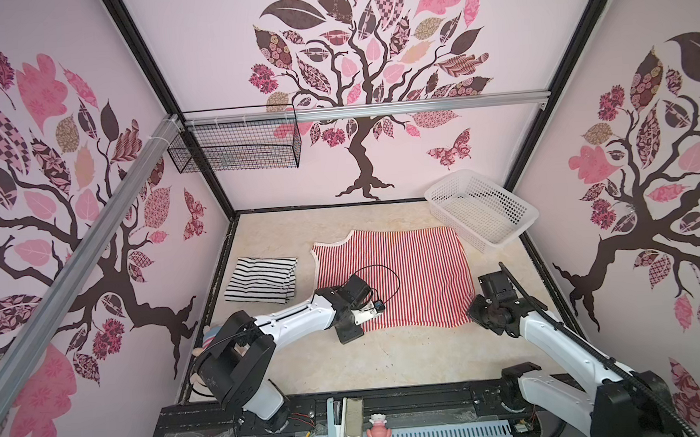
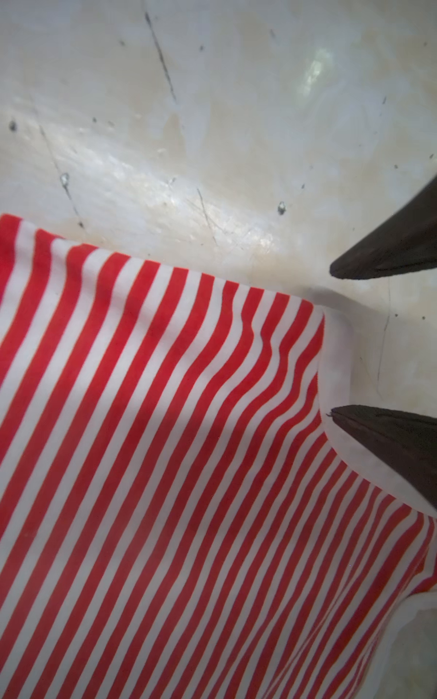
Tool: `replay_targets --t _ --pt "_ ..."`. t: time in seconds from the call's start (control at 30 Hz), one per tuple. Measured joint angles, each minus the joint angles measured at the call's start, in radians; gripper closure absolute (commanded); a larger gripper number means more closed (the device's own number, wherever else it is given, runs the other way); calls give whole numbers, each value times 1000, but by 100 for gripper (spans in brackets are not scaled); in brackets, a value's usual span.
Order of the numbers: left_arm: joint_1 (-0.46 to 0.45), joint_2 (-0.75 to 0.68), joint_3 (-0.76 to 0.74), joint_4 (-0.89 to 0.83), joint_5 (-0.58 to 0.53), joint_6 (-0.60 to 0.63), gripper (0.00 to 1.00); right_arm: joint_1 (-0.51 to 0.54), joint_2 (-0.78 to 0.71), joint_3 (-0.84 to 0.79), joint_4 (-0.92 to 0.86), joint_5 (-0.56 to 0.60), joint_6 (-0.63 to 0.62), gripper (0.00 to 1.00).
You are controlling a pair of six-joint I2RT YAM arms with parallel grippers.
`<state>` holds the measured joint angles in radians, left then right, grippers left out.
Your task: Fold and stack the tank tops
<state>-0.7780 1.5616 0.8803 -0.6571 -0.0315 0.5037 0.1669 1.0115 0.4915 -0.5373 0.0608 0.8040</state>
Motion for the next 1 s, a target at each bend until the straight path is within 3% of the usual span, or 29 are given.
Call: replay_targets --t 0.2,0.47,0.7,0.8,0.87,1.0 --pt "-1 23 -13 35 -18 3 45 0 -5 0 -5 -13 -2 100" --pt "-3 36 -14 42 -8 16 60 0 -14 0 -13 -14 -18 100" --pt "-6 36 -15 42 -5 16 64 0 -14 0 -17 -17 -19 100" --pt "-6 36 -15 43 -1 16 77 0 -14 0 -17 -19 -19 100" --pt "-6 37 -15 43 1 12 100 0 -15 0 -17 -21 -19 100" --pt "-6 38 -14 45 8 16 100 0 -28 0 -19 -29 -23 100"
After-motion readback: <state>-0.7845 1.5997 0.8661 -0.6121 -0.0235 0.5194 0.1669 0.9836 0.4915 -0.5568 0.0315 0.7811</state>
